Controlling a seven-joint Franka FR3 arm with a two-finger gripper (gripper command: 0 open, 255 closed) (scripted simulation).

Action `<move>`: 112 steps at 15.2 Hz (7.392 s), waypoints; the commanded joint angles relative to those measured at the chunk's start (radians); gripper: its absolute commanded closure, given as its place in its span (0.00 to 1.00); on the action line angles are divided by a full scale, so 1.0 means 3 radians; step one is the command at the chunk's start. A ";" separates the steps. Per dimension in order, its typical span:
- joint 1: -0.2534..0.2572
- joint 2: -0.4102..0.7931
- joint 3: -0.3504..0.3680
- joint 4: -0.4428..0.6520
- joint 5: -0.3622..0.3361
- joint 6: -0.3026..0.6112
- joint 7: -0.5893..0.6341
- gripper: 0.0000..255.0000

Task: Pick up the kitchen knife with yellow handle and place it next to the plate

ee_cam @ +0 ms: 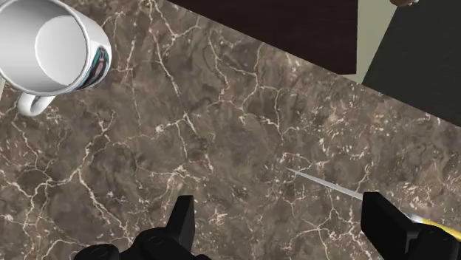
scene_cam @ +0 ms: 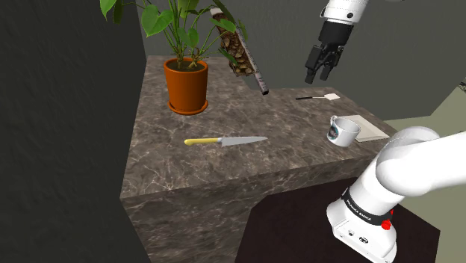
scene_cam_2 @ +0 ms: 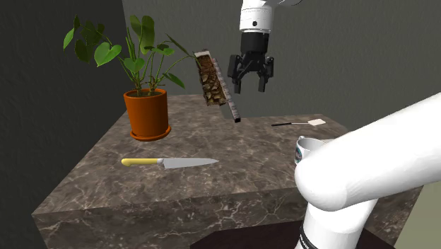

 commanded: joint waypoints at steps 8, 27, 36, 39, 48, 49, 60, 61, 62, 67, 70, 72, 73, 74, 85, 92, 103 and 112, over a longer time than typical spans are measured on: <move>0.0375 0.0595 0.0040 -0.0099 -0.0006 0.0728 -0.0676 0.00; 0.1214 0.2266 0.0440 0.0081 -0.0045 0.2346 -0.2301 0.00; 0.1223 0.2514 0.0454 -0.0038 -0.0066 0.2715 -0.2305 0.00; 0.1223 0.2515 0.0454 -0.0038 -0.0067 0.2715 -0.2305 0.00; 0.1223 0.2514 0.0454 -0.0038 -0.0066 0.2715 -0.2305 1.00; 0.1223 0.2514 0.0454 -0.0038 -0.0066 0.2715 -0.2305 1.00; 0.1223 0.2308 0.0451 0.0082 -0.0050 0.2390 -0.2315 1.00; 0.1223 0.2282 0.0451 0.0101 -0.0048 0.2344 -0.2316 1.00; 0.1223 0.2256 0.0450 0.0122 -0.0046 0.2297 -0.2317 1.00; 0.1222 0.2138 0.0447 0.0236 -0.0040 0.2066 -0.2321 1.00; 0.1222 0.2077 0.0445 0.0313 -0.0037 0.1928 -0.2323 1.00; 0.1222 0.2040 0.0443 0.0368 -0.0035 0.1836 -0.2324 1.00; 0.1222 0.2022 0.0443 0.0396 -0.0034 0.1790 -0.2324 1.00; 0.1222 0.2006 0.0442 0.0425 -0.0034 0.1744 -0.2324 1.00; 0.0954 0.1518 0.0047 0.0047 -0.0121 0.1626 -0.2933 1.00; 0.0691 0.1284 -0.0342 -0.0148 -0.0286 0.1590 -0.3479 1.00; 0.0291 0.1289 -0.1011 -0.0068 -0.0546 0.1546 -0.4390 1.00; 0.0064 0.1654 -0.1590 0.0338 -0.0565 0.1535 -0.5212 1.00</move>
